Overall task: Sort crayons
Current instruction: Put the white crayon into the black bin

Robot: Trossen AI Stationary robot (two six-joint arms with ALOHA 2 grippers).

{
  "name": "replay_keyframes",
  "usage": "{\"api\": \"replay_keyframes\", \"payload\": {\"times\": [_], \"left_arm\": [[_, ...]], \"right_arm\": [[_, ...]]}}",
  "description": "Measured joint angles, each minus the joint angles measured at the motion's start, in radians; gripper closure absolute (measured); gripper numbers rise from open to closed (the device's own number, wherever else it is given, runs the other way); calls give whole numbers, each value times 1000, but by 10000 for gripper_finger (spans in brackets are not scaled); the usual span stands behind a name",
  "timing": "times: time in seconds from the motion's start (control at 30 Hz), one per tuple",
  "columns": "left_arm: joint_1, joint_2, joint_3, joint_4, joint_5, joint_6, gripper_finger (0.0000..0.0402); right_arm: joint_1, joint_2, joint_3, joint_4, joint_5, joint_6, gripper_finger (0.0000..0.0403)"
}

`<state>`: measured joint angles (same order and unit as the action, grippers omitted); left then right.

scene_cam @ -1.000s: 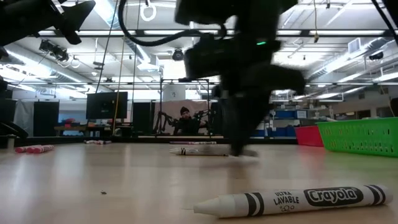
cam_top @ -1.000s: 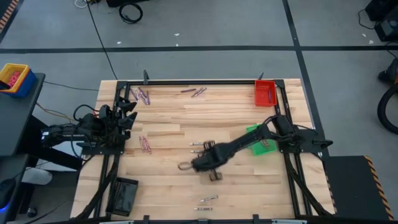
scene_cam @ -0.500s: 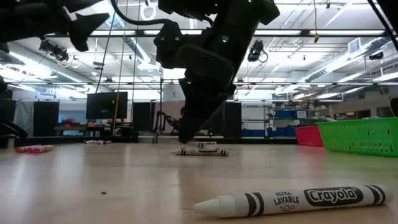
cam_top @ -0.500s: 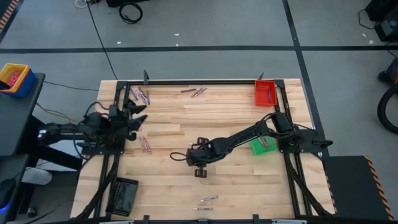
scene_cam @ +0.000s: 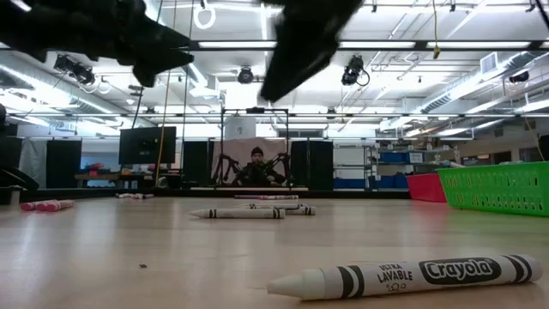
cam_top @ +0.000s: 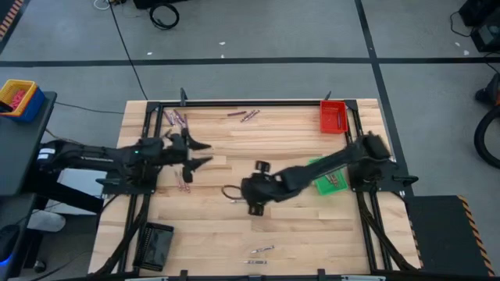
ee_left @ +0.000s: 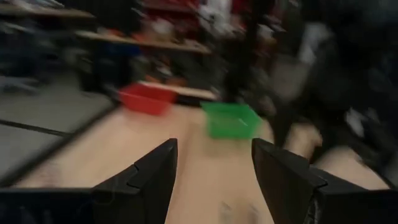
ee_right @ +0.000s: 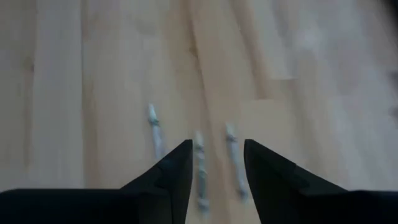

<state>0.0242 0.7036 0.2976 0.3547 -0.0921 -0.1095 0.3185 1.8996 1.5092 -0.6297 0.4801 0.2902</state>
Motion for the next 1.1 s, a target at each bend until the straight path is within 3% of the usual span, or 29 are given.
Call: {"api": "replay_keyframes", "payload": {"times": [0.07,0.2,0.43,0.57,0.77,1.0,1.1], "left_arm": [[-1,77,27,-1,66,1,182],[-2,236,84,0,72,0,183],[-40,547,188,42,66,46,183],[-102,726,257,145,-17,51,198],[-156,974,411,148,-89,49,218],[-87,1111,590,-94,-97,45,219],[-60,1129,611,-83,-97,41,219]], "right_arm": [[38,-84,-81,8,74,26,255],[109,-263,-316,165,156,103,256],[183,-413,-779,816,245,60,256],[185,-414,-957,1144,261,-18,256],[184,-414,-1072,1416,263,-142,256],[198,-414,-1078,1434,191,-155,256],[200,-414,-1078,1437,182,-170,256]]}}
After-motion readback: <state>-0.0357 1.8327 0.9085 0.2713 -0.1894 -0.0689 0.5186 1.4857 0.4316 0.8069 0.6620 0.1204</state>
